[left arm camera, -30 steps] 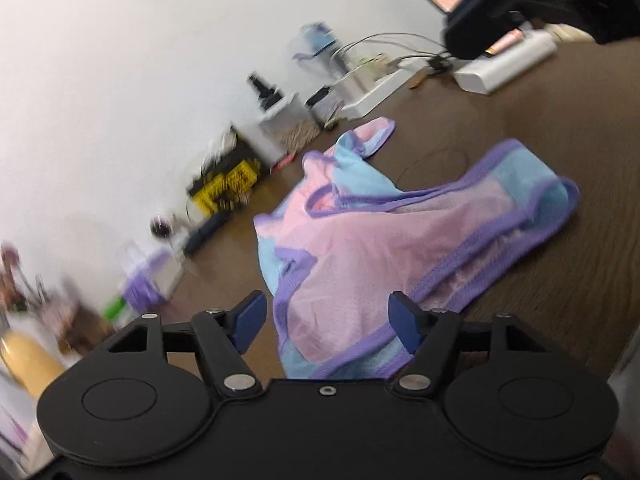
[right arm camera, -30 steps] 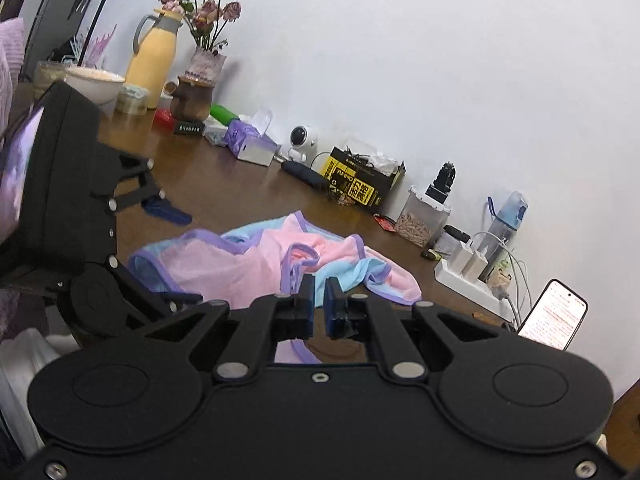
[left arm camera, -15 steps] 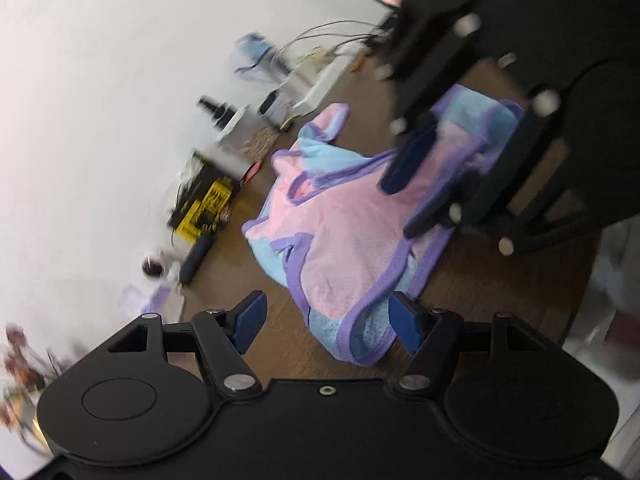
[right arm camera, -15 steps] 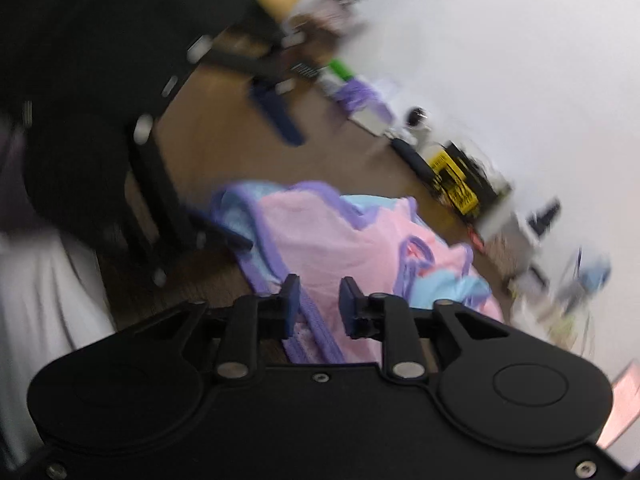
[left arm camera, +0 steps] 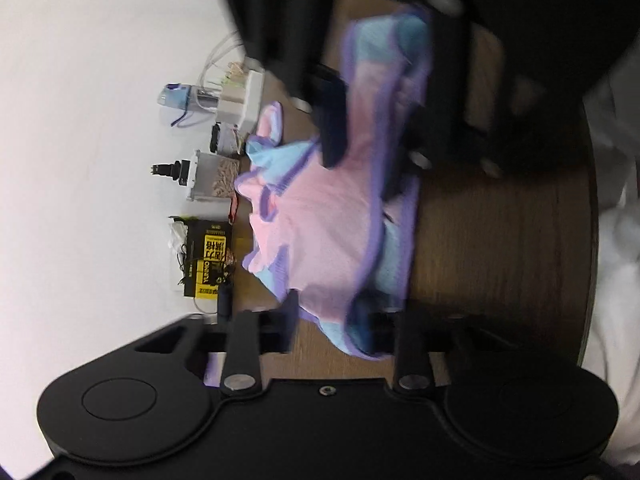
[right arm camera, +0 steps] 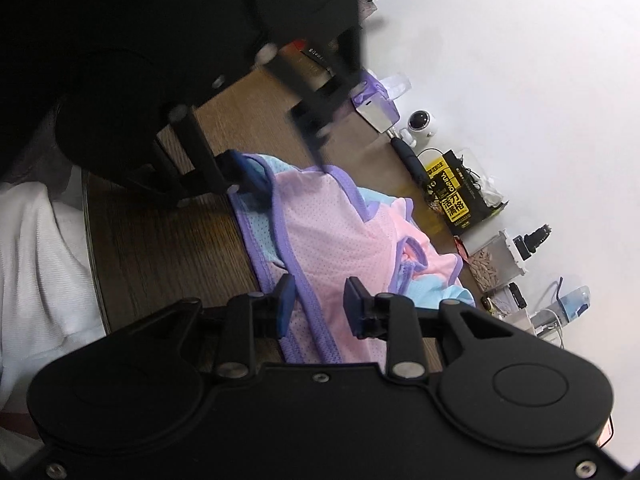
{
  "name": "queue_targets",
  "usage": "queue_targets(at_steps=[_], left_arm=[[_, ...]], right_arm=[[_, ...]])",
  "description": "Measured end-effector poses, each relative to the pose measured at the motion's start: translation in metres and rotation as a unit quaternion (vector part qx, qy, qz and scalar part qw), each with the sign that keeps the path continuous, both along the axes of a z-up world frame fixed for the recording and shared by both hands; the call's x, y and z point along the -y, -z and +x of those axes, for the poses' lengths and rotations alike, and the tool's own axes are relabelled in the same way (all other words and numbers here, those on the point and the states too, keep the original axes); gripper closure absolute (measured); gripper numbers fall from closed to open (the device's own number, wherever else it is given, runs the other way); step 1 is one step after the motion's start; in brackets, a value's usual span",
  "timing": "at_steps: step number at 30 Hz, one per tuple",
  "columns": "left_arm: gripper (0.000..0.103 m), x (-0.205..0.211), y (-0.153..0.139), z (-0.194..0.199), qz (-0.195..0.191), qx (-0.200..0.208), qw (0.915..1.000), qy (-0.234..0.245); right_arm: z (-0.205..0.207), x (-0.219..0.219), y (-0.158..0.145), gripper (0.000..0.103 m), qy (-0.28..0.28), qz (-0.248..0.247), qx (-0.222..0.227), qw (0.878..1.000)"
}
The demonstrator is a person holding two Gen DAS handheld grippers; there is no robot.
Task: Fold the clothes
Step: 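Fold the garment over with the left gripper toward the right gripper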
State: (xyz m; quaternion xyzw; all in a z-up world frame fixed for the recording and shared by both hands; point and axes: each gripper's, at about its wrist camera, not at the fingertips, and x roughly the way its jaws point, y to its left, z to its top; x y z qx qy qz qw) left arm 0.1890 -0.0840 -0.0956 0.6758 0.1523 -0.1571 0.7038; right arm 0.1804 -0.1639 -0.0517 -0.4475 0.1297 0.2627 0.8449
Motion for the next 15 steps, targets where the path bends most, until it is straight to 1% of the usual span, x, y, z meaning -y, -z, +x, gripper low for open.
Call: queue_targets(at_steps=[1,2,4,5,6,7,9,12,15], left_arm=[[0.098,0.000,0.002,-0.001,-0.003,0.002,1.0000,-0.004],[0.099,0.000,-0.001,-0.001,-0.018,0.004,0.9998,-0.012],[0.100,0.000,-0.009,0.000,-0.051,0.008,0.9982,-0.030],[0.100,-0.001,-0.017,0.002,-0.072,0.005,0.9967,-0.037],[0.100,-0.002,-0.021,0.002,-0.077,0.009,0.9962,-0.038],[0.100,-0.003,-0.024,0.003,-0.081,0.013,0.9959,-0.038],[0.100,-0.006,-0.030,0.005,-0.088,0.015,0.9950,-0.044],[0.100,-0.013,-0.048,0.005,-0.135,-0.009,0.9900,-0.040],[0.100,-0.015,-0.055,0.003,-0.150,-0.012,0.9881,-0.034]], right_arm=[[-0.001,0.001,0.001,0.070,0.001,0.000,0.004,1.000],[-0.002,0.001,0.002,0.068,0.001,-0.002,0.010,1.000],[-0.002,0.000,0.002,0.057,-0.003,-0.001,0.020,1.000],[-0.003,0.000,0.001,0.053,-0.007,0.002,0.028,1.000],[-0.003,0.000,-0.002,0.044,-0.011,0.008,0.028,0.999],[-0.002,0.000,-0.005,0.039,-0.015,0.016,0.028,0.999],[0.000,-0.002,-0.009,0.039,-0.020,0.024,0.031,0.999],[0.003,-0.003,-0.011,0.039,-0.027,0.021,0.043,0.998],[0.008,-0.006,-0.005,0.039,-0.030,0.012,0.049,0.998]])
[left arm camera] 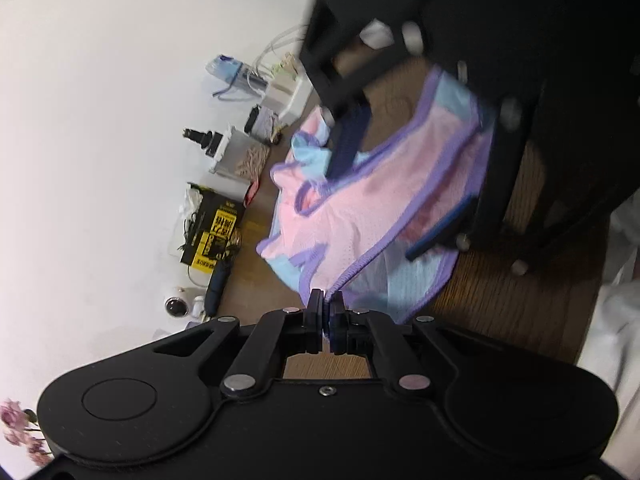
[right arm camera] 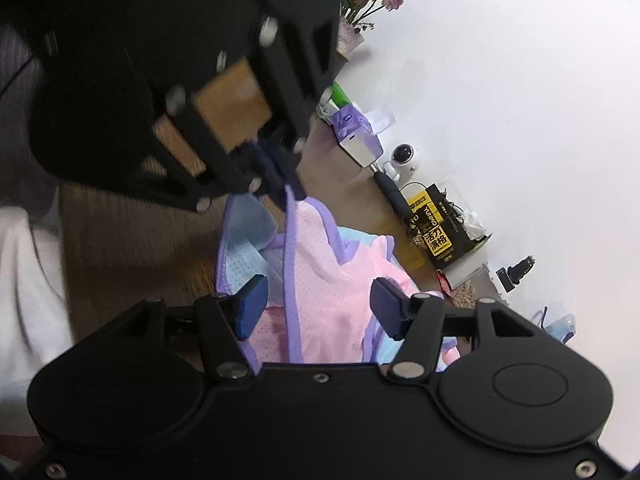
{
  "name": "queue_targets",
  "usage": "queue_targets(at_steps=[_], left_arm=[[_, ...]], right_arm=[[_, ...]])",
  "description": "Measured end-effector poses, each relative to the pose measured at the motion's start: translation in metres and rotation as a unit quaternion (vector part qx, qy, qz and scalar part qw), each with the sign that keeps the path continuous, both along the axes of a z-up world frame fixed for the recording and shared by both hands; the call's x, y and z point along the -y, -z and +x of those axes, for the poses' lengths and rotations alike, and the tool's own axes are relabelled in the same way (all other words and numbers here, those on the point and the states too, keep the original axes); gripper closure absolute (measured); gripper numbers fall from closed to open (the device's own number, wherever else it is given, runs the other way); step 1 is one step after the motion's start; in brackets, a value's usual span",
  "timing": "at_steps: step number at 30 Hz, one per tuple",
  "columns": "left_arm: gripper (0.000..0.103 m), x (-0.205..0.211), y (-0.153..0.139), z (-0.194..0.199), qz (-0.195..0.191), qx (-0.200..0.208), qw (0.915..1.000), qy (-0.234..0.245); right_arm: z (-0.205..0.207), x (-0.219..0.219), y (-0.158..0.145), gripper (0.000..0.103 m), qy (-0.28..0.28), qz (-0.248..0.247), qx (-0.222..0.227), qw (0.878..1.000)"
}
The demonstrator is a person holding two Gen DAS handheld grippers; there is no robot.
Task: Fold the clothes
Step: 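Fold the garment over with the left gripper toward the right gripper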
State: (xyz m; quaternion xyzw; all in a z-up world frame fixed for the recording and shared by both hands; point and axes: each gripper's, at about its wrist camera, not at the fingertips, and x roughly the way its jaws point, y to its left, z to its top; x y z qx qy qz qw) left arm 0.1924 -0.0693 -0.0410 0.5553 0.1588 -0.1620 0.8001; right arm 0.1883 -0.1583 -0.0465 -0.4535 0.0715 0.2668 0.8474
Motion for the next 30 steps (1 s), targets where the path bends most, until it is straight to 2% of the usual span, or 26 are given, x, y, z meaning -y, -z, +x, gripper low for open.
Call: queue_targets(at_steps=[3,5,6,10,15,17,18,20,21,22,26,29,30], left_arm=[[0.100,0.001,-0.001,0.000,-0.001,0.006,1.0000,0.002],[0.100,0.001,0.001,0.000,0.004,0.012,0.9999,0.004],[0.100,0.002,0.002,-0.003,0.005,0.014,0.9999,0.004],[0.100,0.002,0.006,-0.010,0.011,0.020,0.9997,0.007],[0.100,0.004,0.002,-0.018,-0.005,0.021,0.9997,0.007],[0.100,0.003,0.004,-0.019,-0.006,0.020,0.9998,0.006],[0.100,0.003,0.005,-0.020,-0.006,0.019,0.9998,0.006],[0.099,0.006,0.009,-0.027,-0.001,0.017,0.9998,0.005],[0.099,0.005,0.011,-0.026,0.001,0.017,0.9998,0.005],[0.099,0.005,0.014,-0.025,0.005,0.019,0.9998,0.007],[0.095,0.005,0.030,-0.019,0.031,0.045,0.9985,-0.007],[0.084,0.003,0.035,-0.016,0.033,0.050,0.9981,-0.013],[0.076,0.003,0.036,-0.015,0.032,0.051,0.9981,-0.013]], right_arm=[[-0.004,-0.005,0.007,0.040,0.012,-0.021,0.032,0.999],[-0.011,-0.006,0.018,0.040,0.037,-0.078,0.098,0.991],[-0.013,-0.006,0.021,0.040,0.045,-0.094,0.116,0.988],[-0.015,0.017,0.024,0.042,0.087,-0.117,0.122,0.982],[-0.008,0.040,0.021,0.043,0.125,-0.145,0.110,0.975],[-0.010,0.044,0.019,0.052,0.128,-0.145,0.105,0.975],[-0.011,0.045,0.019,0.065,0.127,-0.144,0.100,0.976],[-0.012,0.044,0.022,0.075,0.122,-0.141,0.093,0.978],[-0.013,0.043,0.023,0.092,0.120,-0.142,0.090,0.978],[-0.013,0.043,0.024,0.097,0.117,-0.143,0.090,0.979],[-0.016,0.041,0.027,0.097,0.112,-0.141,0.084,0.980],[-0.022,0.039,0.028,0.097,0.111,-0.140,0.087,0.980],[-0.022,0.039,0.028,0.097,0.110,-0.140,0.084,0.980]])
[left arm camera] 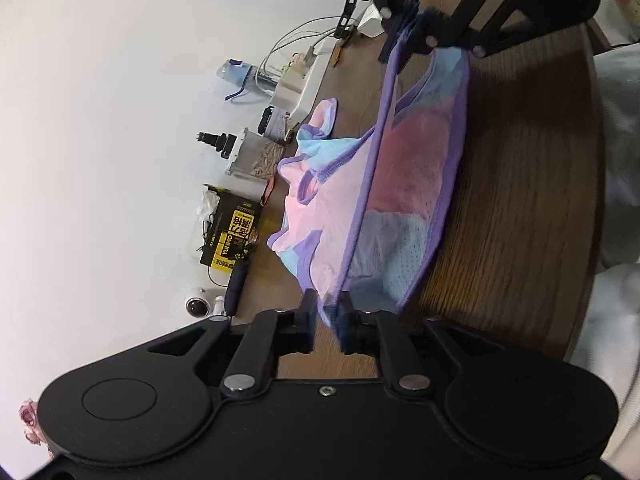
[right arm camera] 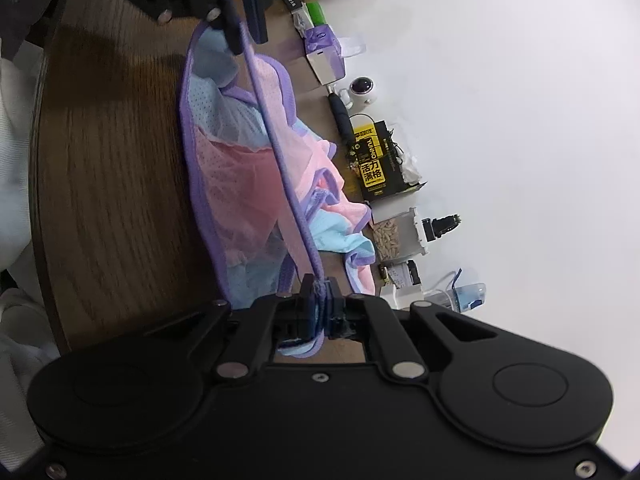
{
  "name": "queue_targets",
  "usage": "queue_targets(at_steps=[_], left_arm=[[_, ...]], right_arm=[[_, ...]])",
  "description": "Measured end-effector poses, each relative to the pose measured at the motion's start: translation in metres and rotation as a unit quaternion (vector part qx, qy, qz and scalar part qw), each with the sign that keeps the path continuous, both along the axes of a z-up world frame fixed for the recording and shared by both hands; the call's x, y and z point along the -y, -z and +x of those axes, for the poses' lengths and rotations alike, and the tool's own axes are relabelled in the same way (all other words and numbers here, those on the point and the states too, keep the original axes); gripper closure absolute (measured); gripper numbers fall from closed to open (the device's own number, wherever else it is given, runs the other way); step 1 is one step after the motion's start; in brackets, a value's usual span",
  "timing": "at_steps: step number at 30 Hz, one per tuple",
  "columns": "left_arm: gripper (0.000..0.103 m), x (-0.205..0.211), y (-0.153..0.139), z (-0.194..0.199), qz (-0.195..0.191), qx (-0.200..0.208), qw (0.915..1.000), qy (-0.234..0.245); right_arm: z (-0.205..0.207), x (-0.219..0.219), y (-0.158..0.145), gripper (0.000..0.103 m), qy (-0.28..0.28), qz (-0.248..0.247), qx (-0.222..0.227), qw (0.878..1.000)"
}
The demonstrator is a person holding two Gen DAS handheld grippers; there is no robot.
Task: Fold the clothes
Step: 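Fold the garment over with the left gripper toward the right gripper, then lift the garment by its trimmed edge with both grippers and hold it up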
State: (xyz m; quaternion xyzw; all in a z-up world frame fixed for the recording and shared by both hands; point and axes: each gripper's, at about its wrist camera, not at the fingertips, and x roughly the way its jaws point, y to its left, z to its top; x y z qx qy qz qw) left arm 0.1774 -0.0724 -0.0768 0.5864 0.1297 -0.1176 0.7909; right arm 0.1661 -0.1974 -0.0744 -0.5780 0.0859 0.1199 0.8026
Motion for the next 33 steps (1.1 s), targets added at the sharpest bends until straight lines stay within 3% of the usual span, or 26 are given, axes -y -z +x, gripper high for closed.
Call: queue_targets(at_steps=[3,11,12,13,16,22,24,27,29,31,32,33], left_arm=[[0.065,-0.002,0.001,0.001,0.003,0.013,0.9999,0.000],[0.065,-0.004,0.000,0.004,0.001,0.008,0.9999,-0.007],[0.069,-0.005,0.000,0.004,0.002,0.005,1.0000,-0.005],[0.079,-0.005,0.000,0.004,0.002,0.001,1.0000,-0.002],[0.087,-0.009,0.000,0.001,-0.006,-0.008,0.9999,0.011],[0.089,-0.016,-0.017,-0.003,-0.023,0.009,0.9986,0.046],[0.090,-0.021,-0.046,0.006,-0.046,0.002,0.9982,0.038],[0.090,-0.030,-0.098,0.019,-0.066,0.019,0.9970,0.035],[0.090,-0.036,-0.149,0.023,-0.069,0.046,0.9954,0.047],[0.090,-0.040,-0.203,0.024,-0.092,0.068,0.9920,0.053],[0.090,-0.043,-0.250,0.019,-0.112,0.089,0.9873,0.068],[0.090,-0.045,-0.277,0.014,-0.121,0.100,0.9843,0.080]], right_arm=[[0.001,0.001,0.002,0.097,-0.001,0.001,-0.003,1.000],[-0.001,-0.002,0.012,0.097,0.009,0.004,-0.011,1.000],[0.000,-0.002,0.013,0.097,0.009,0.005,-0.012,1.000],[0.001,-0.002,0.013,0.097,0.008,0.007,-0.012,1.000],[-0.001,-0.001,0.013,0.097,-0.003,0.009,-0.011,1.000],[0.007,0.001,0.006,0.098,-0.012,0.004,-0.023,1.000],[0.010,0.001,-0.012,0.097,-0.012,0.015,-0.038,0.999],[0.012,0.003,-0.063,0.097,-0.041,0.011,0.004,0.999],[0.016,0.011,-0.130,0.097,-0.061,0.032,0.050,0.996],[0.018,0.016,-0.173,0.097,-0.060,0.052,0.077,0.994],[0.016,0.020,-0.208,0.097,-0.062,0.064,0.100,0.991],[0.013,0.024,-0.243,0.097,-0.064,0.071,0.122,0.988]])
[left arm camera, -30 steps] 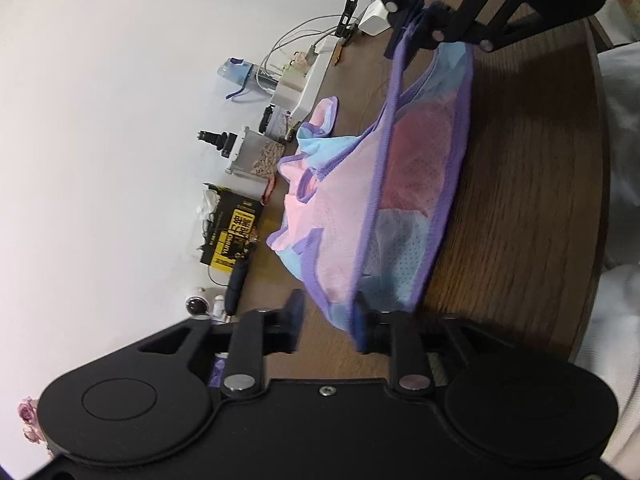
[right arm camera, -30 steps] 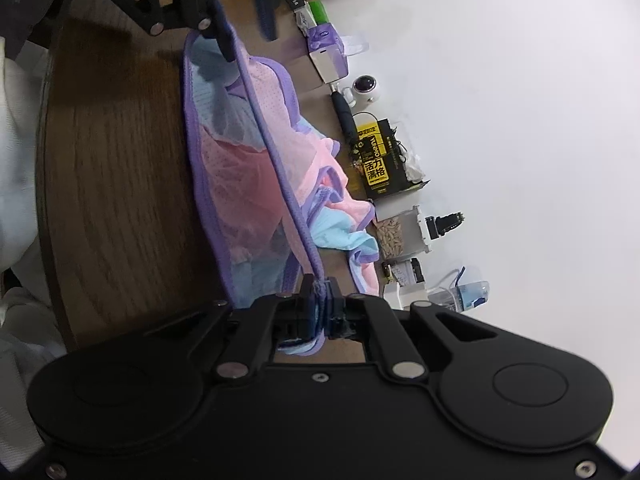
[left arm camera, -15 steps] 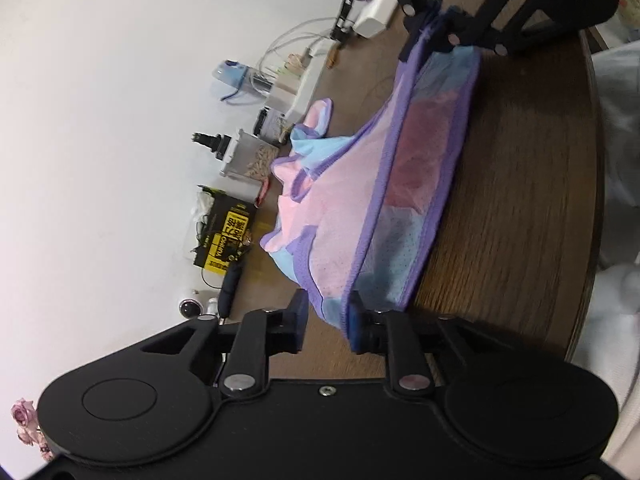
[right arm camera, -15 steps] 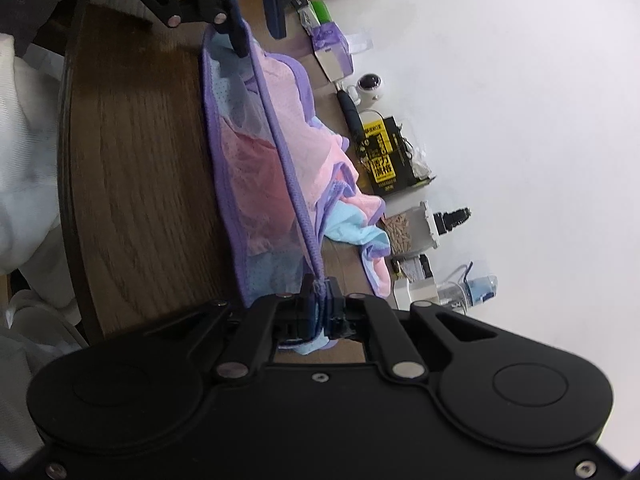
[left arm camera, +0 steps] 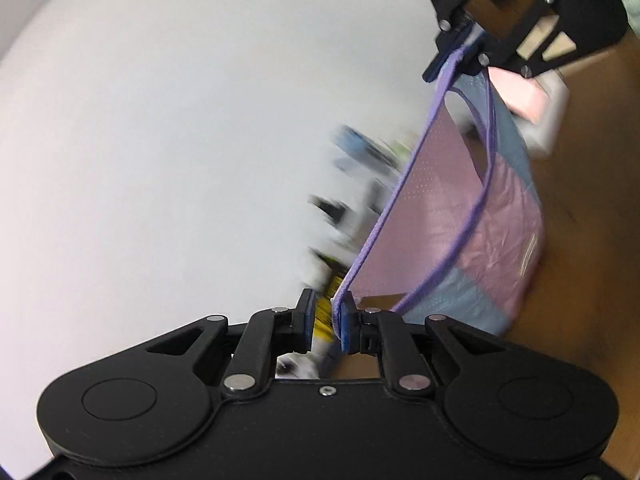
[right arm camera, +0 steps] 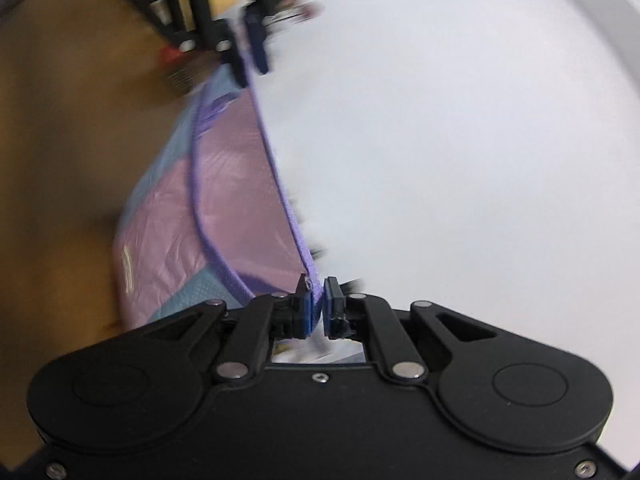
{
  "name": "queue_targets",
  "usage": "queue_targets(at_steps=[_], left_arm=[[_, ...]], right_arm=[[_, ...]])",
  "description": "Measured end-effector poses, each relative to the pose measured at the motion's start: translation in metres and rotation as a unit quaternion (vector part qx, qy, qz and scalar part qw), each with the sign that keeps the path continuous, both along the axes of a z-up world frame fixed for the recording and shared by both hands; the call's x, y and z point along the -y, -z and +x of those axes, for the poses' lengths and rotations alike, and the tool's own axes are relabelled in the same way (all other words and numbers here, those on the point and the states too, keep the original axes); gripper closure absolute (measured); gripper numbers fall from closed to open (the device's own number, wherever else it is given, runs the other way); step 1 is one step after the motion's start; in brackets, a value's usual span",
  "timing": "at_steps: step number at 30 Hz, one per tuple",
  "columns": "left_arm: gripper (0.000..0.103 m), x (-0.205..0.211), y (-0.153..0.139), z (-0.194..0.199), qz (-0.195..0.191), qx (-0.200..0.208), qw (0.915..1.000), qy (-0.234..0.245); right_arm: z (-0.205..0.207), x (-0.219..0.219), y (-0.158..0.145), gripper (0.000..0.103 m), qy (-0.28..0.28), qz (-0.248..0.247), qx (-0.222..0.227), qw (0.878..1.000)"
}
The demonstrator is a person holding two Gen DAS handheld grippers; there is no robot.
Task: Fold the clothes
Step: 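Lift the garment by its trimmed edge with both grippers and hold it up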
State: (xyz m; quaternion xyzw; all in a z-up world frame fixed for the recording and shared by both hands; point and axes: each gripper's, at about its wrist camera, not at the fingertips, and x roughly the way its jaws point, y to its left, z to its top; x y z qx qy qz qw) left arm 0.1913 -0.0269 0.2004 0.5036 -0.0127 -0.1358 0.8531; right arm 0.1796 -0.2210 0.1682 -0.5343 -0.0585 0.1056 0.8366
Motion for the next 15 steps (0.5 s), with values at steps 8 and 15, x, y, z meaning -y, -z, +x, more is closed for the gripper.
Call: queue_targets(at_steps=[8,15], left_arm=[[0.087,-0.016,-0.140,-0.054,-0.028,0.103,0.9934,0.042],[0.087,-0.021,-0.169,-0.078,-0.038,0.134,0.9888,0.054]], right_arm=[[-0.041,0.008,-0.130,0.097,0.008,-0.006,0.122,0.992],[-0.054,0.002,-0.163,0.097,0.010,-0.008,0.166,0.986]])
